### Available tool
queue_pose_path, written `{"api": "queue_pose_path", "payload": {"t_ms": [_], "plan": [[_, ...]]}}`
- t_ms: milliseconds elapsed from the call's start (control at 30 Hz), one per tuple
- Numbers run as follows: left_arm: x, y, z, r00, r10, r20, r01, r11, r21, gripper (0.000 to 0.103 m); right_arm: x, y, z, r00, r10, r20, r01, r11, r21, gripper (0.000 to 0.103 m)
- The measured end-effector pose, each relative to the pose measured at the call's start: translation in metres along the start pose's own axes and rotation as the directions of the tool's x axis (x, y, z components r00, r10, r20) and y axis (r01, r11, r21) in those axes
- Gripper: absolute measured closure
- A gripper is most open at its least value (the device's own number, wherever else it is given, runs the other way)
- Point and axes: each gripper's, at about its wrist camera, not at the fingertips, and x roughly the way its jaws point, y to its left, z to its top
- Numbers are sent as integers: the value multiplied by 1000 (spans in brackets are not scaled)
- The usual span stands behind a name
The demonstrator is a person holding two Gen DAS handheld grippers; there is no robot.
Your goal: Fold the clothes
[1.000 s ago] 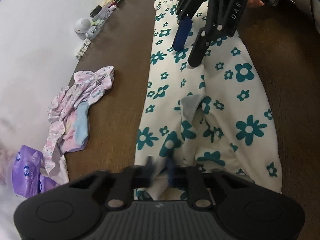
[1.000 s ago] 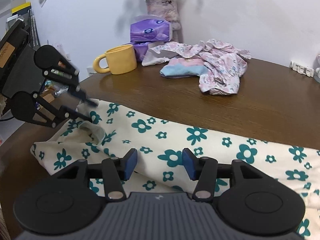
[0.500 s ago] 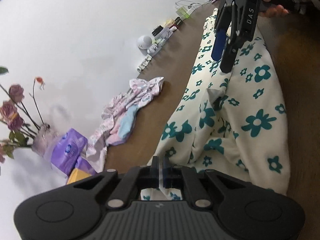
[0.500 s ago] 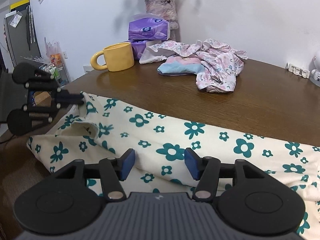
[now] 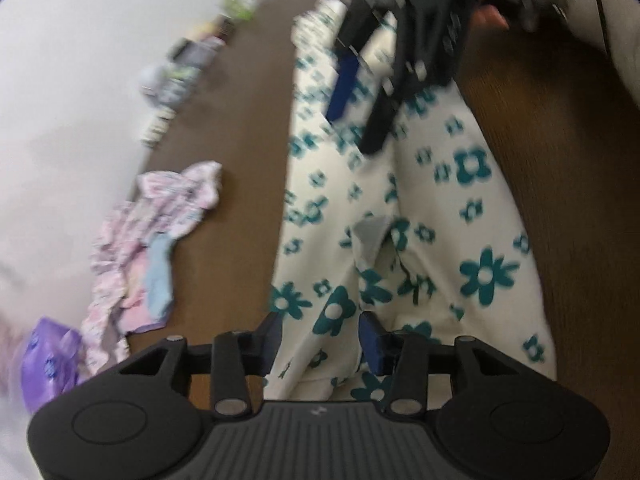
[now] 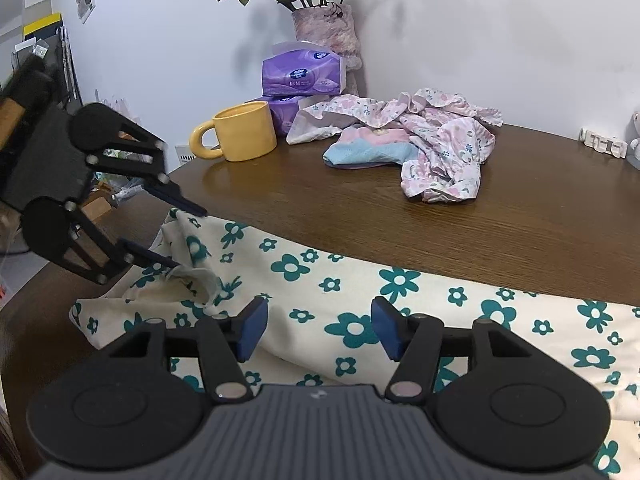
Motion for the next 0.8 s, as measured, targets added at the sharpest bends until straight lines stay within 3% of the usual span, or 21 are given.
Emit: {"api": "queue_pose_path", "payload": {"t_ms": [100,167,233,367,467,567,700,800], "plan": [[7,11,4,994,-106,-32,106,994,-4,81,1,-3,-2,1000,-2,-1,2,1000,7,42],[9,13,4,992,-113,-46,113,994,-14,101,1,-6,-3,1000,-1,-5,1,1000,15,42],[11,9,2,996,-67,-60,67,998,0,101,3,-9,-4,1000,2,-9,-2,1000,22,42],[3,-5,-1,997,72,8,-72,997,-4,102,5,-12,-6,1000,15,-15,-14,999,31,42],[-3,-28,-6,972,230,50,-231,973,25,102,2,-11,-4,999,54,3,-54,998,28,42],[-4,-46,-10,943,322,78,-326,944,49,102,1,-6,11,989,142,31,-143,990,18,42],[-1,-62,-9,924,373,79,-380,919,109,102,15,3,38,962,273,29,-274,962,16,43],[1,-66,-8,914,398,80,-406,904,132,102,34,19,47,953,301,-23,-302,953,-41,51]]}}
